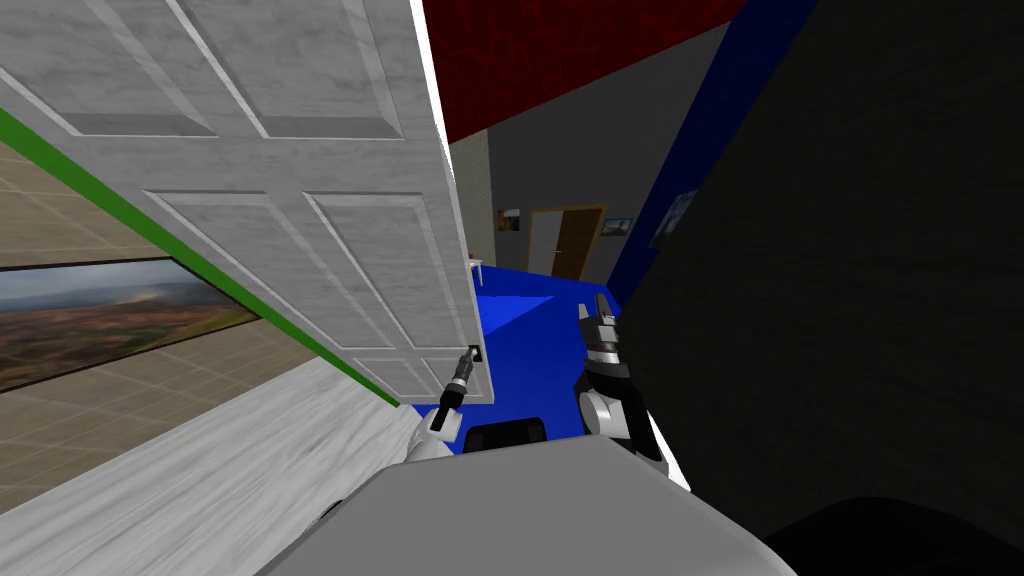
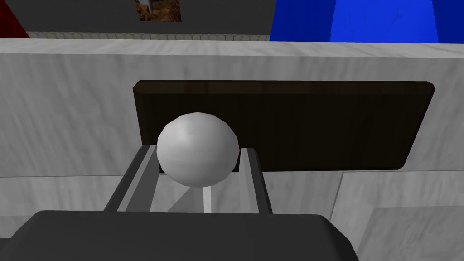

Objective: Push the door open

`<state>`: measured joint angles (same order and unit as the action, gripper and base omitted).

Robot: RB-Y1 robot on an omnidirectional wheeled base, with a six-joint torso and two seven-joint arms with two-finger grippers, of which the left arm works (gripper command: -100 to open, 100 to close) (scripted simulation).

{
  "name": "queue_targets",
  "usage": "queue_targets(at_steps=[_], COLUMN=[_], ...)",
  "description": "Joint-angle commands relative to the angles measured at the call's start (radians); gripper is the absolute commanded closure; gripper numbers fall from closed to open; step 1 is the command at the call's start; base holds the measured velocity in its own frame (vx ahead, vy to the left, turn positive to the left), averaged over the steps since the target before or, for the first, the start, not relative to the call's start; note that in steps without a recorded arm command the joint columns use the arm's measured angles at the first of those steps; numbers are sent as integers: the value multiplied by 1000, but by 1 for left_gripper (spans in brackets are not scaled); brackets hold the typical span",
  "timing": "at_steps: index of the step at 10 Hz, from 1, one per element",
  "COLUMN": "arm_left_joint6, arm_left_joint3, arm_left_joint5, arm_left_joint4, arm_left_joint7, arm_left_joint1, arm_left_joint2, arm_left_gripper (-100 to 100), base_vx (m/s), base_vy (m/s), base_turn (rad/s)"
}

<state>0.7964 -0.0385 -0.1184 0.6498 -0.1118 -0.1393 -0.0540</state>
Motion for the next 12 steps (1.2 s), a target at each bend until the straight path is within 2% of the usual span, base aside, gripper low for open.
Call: queue_targets(at_steps=[1, 2, 3, 4, 6, 9, 10, 12], arm_left_joint6=[18, 18, 18, 20, 17, 9, 5, 9], arm_left_joint3=[23, 37, 37, 36, 37, 39, 40, 42], arm_left_joint5=[8, 10, 10, 13, 15, 20, 22, 22], arm_left_joint4=[-28, -30, -30, -42, -40, -35, -33, -30], arm_left_joint7=[-1, 2, 2, 1, -1, -5, -7, -3], arm_left_joint1=[-20, -22, -22, -30, -30, -30, -29, -25], arm_left_joint2=[-19, -20, -20, -19, -17, -4, 5, -5], arm_left_gripper=[100, 100, 100, -100, -100, -100, -100, -100], base_vx=[73, 57, 45, -103, -214, -232, -253, -12], base_vy=[-34, -34, -15, -13, -53, -48, -69, -28], base_turn=[22, 22, 34, 81, 35, 51, 54, -14])
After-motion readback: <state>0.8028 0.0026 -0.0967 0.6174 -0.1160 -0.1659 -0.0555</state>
